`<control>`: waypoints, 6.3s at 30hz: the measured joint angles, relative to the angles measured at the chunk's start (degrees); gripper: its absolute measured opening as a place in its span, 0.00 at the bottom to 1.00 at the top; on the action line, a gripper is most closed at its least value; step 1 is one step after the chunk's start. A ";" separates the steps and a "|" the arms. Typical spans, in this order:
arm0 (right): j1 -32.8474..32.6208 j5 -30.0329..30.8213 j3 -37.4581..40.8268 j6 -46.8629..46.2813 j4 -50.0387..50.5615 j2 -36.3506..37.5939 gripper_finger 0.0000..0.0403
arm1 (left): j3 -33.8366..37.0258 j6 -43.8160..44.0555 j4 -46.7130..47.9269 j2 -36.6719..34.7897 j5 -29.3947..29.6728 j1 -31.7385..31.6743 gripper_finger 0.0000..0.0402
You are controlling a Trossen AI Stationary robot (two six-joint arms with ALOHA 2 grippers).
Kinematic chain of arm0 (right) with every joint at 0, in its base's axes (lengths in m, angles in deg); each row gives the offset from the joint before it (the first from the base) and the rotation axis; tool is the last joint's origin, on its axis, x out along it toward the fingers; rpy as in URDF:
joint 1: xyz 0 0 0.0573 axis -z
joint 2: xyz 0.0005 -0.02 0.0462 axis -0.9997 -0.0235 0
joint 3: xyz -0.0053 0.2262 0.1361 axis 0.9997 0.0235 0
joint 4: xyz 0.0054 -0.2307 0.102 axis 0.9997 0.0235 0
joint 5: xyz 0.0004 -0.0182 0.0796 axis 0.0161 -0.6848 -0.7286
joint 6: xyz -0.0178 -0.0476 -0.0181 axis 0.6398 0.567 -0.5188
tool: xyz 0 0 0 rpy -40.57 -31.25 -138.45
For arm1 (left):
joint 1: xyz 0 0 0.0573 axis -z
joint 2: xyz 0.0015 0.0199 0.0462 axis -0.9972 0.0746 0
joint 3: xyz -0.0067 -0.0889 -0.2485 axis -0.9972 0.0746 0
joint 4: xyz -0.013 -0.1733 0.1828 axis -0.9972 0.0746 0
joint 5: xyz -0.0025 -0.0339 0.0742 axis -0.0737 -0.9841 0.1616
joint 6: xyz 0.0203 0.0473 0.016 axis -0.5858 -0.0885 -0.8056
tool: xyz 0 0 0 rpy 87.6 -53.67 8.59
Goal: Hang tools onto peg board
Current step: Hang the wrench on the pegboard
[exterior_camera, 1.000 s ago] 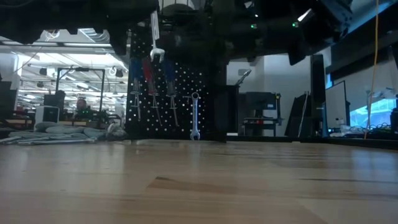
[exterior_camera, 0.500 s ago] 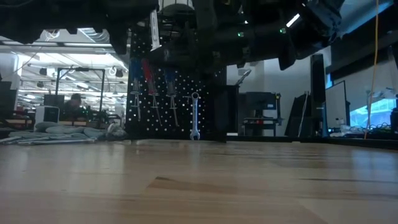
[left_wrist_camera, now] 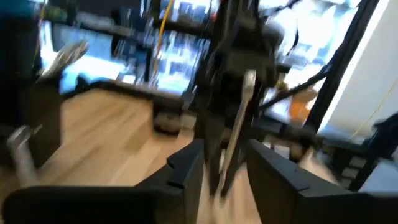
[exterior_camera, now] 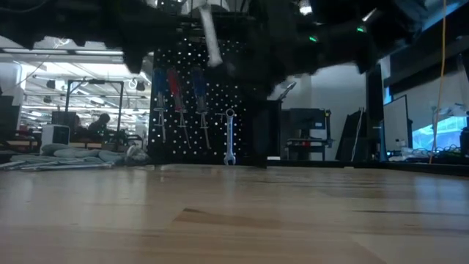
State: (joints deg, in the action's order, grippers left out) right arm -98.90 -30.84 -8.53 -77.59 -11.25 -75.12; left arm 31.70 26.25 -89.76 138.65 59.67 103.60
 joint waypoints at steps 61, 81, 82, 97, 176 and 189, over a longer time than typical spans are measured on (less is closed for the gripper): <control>22.62 -16.99 8.12 -10.17 -1.71 -6.12 0.04 | 0.05 23.32 33.64 -8.45 -0.14 -0.53 0.32; 23.50 -16.41 10.29 -10.80 -4.58 -4.27 0.04 | 0.05 24.23 33.58 -8.47 -0.12 0.54 0.32; 23.50 -16.28 10.28 -10.78 -4.11 -4.30 0.04 | 0.05 24.23 33.57 -8.46 -0.12 0.54 0.32; 25.81 -11.26 10.19 -10.35 -2.58 -4.32 0.04 | 0.05 24.26 33.53 -8.47 -0.01 0.51 0.32; -26.74 24.63 6.88 -26.24 12.73 3.00 0.45 | -21.63 60.22 112.84 0.47 -24.49 -5.39 0.32; -26.84 24.03 6.88 -26.45 14.56 2.98 0.45 | -10.36 90.88 100.85 0.23 -22.37 3.90 0.32</control>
State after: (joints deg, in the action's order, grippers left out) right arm -125.73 -6.81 -1.65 -104.04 3.31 -72.15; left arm 21.34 117.13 11.09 138.88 37.30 107.50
